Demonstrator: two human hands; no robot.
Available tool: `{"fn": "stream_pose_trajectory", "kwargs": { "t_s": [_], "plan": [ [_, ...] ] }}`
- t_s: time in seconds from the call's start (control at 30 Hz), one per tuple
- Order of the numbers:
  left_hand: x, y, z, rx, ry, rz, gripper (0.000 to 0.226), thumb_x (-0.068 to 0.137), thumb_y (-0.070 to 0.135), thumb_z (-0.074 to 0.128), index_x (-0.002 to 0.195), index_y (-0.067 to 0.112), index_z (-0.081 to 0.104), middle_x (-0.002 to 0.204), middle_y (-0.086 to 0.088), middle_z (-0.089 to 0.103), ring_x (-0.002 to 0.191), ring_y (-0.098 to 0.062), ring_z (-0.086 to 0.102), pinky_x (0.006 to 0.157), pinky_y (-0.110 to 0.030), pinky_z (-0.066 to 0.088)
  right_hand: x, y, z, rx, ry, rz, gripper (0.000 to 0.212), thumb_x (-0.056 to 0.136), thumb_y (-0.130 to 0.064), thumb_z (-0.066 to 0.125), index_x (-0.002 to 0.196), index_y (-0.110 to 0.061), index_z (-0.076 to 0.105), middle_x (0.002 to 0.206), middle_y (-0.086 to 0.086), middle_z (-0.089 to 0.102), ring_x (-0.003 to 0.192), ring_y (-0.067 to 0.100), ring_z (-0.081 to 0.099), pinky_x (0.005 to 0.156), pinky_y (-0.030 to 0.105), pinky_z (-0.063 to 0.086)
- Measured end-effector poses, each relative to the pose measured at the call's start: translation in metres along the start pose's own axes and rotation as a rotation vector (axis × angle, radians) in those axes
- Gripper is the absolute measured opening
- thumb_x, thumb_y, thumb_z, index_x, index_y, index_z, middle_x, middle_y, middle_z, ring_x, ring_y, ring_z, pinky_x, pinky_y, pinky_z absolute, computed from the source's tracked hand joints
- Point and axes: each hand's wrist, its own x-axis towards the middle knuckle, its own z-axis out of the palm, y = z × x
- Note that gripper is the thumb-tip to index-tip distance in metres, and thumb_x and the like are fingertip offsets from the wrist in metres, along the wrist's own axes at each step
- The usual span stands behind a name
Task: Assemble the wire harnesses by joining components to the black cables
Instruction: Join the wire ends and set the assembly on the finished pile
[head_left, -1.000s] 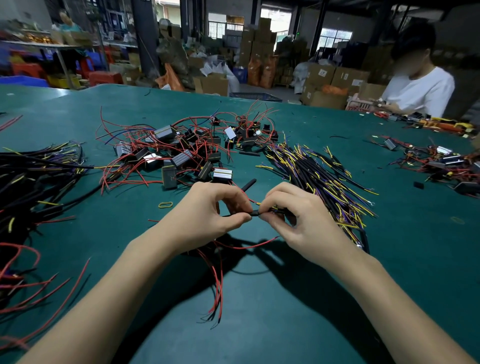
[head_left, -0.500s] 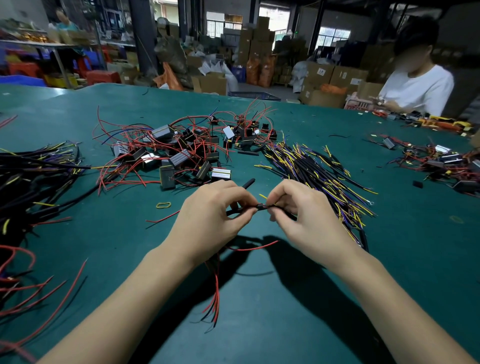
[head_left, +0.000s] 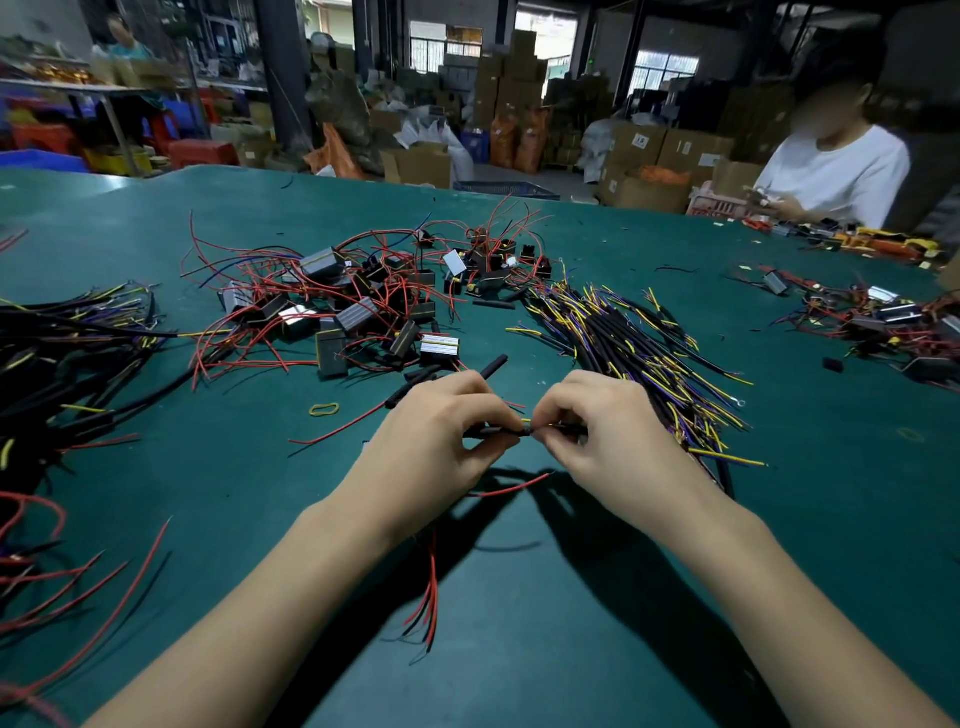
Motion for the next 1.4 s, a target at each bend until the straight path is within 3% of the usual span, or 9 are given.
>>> {"fn": "stream_pose_trajectory", "kwargs": {
  "t_s": [0.1,0.3,0.5,0.63,0.8,1.13,1.2,1.3,1.4],
  "plan": [
    [0.001,-0.002,0.0,0.024,-0.002,-0.013,0.008,0.081,0.008,0.073,0.088,0.012,0.076,0.083,-0.004,0.063,0.073,-0.018,0.063,0.07,-0.034,0.053,0.001,-0.001,0.0,0.018,-0.004,-0.006,0.008,0.082,-0.003,0.066,0.079,-0.009,0.07,0.081,0.006,0.061,0.072,0.015,0.054,0.069,0.027,0.044],
    [0.003,0.0,-0.003,-0.056,0.044,-0.059,0.009,0.079,0.008,0.076,0.086,0.013,0.077,0.081,-0.002,0.066,0.074,-0.009,0.062,0.073,-0.012,0.044,0.002,-0.001,-0.001,0.092,0.045,0.001,0.009,0.08,-0.004,0.071,0.076,-0.013,0.07,0.074,0.001,0.063,0.065,0.004,0.054,0.062,0.014,0.041],
    [0.004,-0.001,-0.006,-0.136,0.042,-0.085,0.008,0.078,0.01,0.077,0.085,0.012,0.077,0.081,-0.004,0.07,0.076,-0.015,0.065,0.072,-0.032,0.05,0.003,0.004,-0.002,0.414,0.001,0.103,0.027,0.081,0.004,0.068,0.086,-0.02,0.058,0.079,0.0,0.063,0.068,0.011,0.061,0.069,0.027,0.053],
    [0.004,-0.002,-0.007,-0.156,0.073,-0.11,0.007,0.077,0.01,0.078,0.083,0.013,0.076,0.078,0.0,0.071,0.072,-0.01,0.062,0.068,-0.028,0.048,0.003,0.008,-0.008,0.436,-0.003,0.122,0.026,0.08,0.006,0.068,0.086,-0.017,0.059,0.084,0.005,0.065,0.075,0.016,0.062,0.074,0.027,0.054],
    [0.004,-0.001,-0.004,-0.153,0.086,-0.105,0.007,0.076,0.009,0.079,0.081,0.012,0.076,0.077,0.0,0.07,0.072,-0.01,0.063,0.071,-0.028,0.049,0.002,0.007,-0.006,0.421,0.016,0.114,0.022,0.081,0.004,0.068,0.091,-0.014,0.06,0.077,0.007,0.063,0.069,0.029,0.062,0.071,0.042,0.054],
    [0.003,-0.002,0.008,0.074,0.247,-0.041,0.008,0.072,0.021,0.081,0.079,0.019,0.078,0.081,-0.003,0.052,0.083,-0.019,0.048,0.073,-0.041,0.043,0.004,0.009,0.003,0.555,0.054,0.118,0.029,0.08,0.009,0.067,0.088,-0.017,0.057,0.074,0.009,0.063,0.06,0.021,0.064,0.062,0.032,0.056],
    [0.003,-0.001,0.006,0.088,0.202,-0.074,0.012,0.072,0.024,0.081,0.082,0.019,0.077,0.085,-0.002,0.052,0.086,-0.017,0.048,0.078,-0.042,0.042,0.005,0.008,0.004,0.526,0.041,0.109,0.028,0.08,0.008,0.067,0.088,-0.017,0.058,0.074,0.008,0.063,0.062,0.024,0.063,0.065,0.034,0.057],
    [0.006,-0.002,-0.006,-0.001,0.0,-0.165,0.039,0.071,0.033,0.081,0.106,0.024,0.066,0.096,0.002,0.055,0.093,-0.012,0.051,0.09,-0.039,0.042,0.003,0.007,0.003,0.325,0.031,0.02,0.023,0.081,0.001,0.069,0.095,-0.016,0.062,0.075,-0.002,0.063,0.069,0.014,0.059,0.069,0.022,0.049],
    [0.007,-0.012,-0.032,-0.074,-0.261,-0.427,0.069,0.067,0.046,0.079,0.127,0.034,0.046,0.103,0.01,0.06,0.103,-0.008,0.056,0.091,-0.023,0.042,0.002,0.009,-0.001,0.054,0.042,-0.045,0.026,0.084,-0.009,0.069,0.107,-0.02,0.063,0.082,-0.015,0.06,0.088,0.011,0.052,0.083,0.026,0.036]
  ]
}}
